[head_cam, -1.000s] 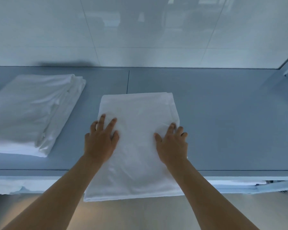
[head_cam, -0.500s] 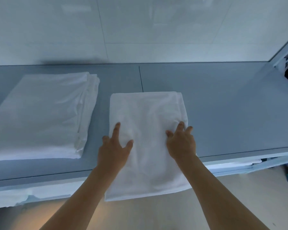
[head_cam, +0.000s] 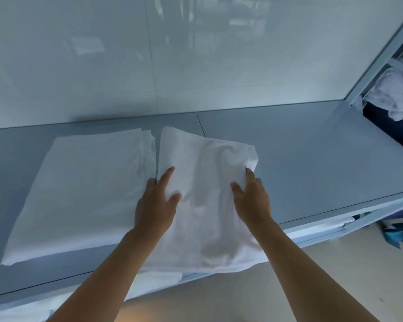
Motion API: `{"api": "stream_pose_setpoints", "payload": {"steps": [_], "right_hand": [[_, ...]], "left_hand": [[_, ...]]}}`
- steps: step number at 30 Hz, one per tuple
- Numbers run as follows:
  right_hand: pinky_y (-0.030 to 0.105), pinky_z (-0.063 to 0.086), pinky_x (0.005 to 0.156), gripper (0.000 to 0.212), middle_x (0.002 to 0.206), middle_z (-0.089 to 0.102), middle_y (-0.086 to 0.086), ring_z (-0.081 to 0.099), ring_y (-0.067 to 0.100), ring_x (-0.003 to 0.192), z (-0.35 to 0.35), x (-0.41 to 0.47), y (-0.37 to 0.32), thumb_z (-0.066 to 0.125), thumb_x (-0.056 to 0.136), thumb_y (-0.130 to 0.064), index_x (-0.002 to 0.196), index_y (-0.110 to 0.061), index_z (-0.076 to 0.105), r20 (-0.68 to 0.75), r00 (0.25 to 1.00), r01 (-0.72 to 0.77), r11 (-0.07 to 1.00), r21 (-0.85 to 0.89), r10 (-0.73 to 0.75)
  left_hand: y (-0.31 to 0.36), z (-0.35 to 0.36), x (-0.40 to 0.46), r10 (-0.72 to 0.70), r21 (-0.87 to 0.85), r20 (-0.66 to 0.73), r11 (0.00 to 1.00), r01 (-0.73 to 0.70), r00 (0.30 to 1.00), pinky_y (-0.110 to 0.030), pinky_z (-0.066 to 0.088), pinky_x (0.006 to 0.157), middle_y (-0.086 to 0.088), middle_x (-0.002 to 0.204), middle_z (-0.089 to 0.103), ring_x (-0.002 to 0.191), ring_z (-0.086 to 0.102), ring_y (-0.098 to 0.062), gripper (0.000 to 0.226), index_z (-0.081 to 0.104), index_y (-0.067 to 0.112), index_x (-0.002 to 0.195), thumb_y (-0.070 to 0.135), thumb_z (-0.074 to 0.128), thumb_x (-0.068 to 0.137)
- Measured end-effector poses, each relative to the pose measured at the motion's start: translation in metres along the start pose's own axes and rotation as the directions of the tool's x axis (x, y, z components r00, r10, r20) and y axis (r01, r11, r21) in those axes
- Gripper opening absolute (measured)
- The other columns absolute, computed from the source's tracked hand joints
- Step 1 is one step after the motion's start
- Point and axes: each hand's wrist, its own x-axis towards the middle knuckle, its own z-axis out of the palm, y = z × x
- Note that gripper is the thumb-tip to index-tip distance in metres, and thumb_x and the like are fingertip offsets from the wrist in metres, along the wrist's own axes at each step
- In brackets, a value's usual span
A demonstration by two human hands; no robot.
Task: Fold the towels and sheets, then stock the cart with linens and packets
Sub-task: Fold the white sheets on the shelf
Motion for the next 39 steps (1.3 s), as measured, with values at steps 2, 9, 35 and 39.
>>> {"api": "stream_pose_setpoints", "payload": {"steps": [2, 9, 35, 39], "right_hand": [[0.045, 0.047, 0.091, 0.06, 0.127, 0.055, 0.015, 0.061, 0.042, 0.11, -0.005, 0.002, -0.029, 0.054, 0.102, -0.039, 0.156, -0.022, 0.032, -0.03, 0.999, 0.04, 0.999, 0.014, -0.039], [0.044, 0.048, 0.093, 0.06, 0.13, 0.055, 0.014, 0.061, 0.04, 0.113, 0.005, 0.0, -0.151, 0.054, 0.102, -0.039, 0.156, -0.022, 0.032, -0.051, 0.983, 0.18, 0.979, 0.1, -0.176], [0.052, 0.046, 0.108, 0.112, 0.145, 0.05, 0.014, 0.054, 0.041, 0.129, 0.164, -0.021, -0.227, 0.064, 0.075, -0.081, 0.159, -0.033, 0.008, 0.464, 0.88, -0.185, 0.972, 0.145, 0.098], [0.051, 0.046, 0.109, 0.125, 0.148, 0.049, 0.012, 0.053, 0.038, 0.131, 0.164, -0.019, -0.224, 0.071, 0.067, -0.082, 0.161, -0.033, 0.005, 0.49, 0.866, -0.197, 0.968, 0.154, 0.098]], "left_hand": [[-0.007, -0.024, 0.01, 0.005, -0.006, -0.034, 1.0, -0.005, 0.999, -0.045, 0.05, 0.091, -0.007, 0.127, 0.051, 0.11, 0.062, -0.035, 0.066, 0.029, 0.046, 0.156, 0.039, 0.061, 0.099], [-0.051, -0.13, 0.036, 0.004, 0.008, -0.169, 1.0, -0.003, 0.986, -0.042, 0.049, 0.086, -0.001, 0.118, 0.049, 0.102, 0.062, -0.032, 0.066, 0.03, 0.046, 0.155, 0.041, 0.062, 0.098], [-0.267, -0.184, 0.064, -0.45, -0.213, 0.092, 0.863, 0.459, 0.888, -0.039, 0.044, 0.098, -0.003, 0.149, 0.054, 0.13, 0.056, -0.034, 0.096, 0.029, 0.03, 0.157, 0.075, 0.066, 0.081], [-0.261, -0.184, 0.069, -0.501, -0.269, 0.134, 0.812, 0.518, 0.855, -0.04, 0.051, 0.095, -0.001, 0.131, 0.066, 0.114, 0.065, -0.027, 0.105, 0.05, 0.026, 0.142, 0.084, 0.074, 0.058]]}}
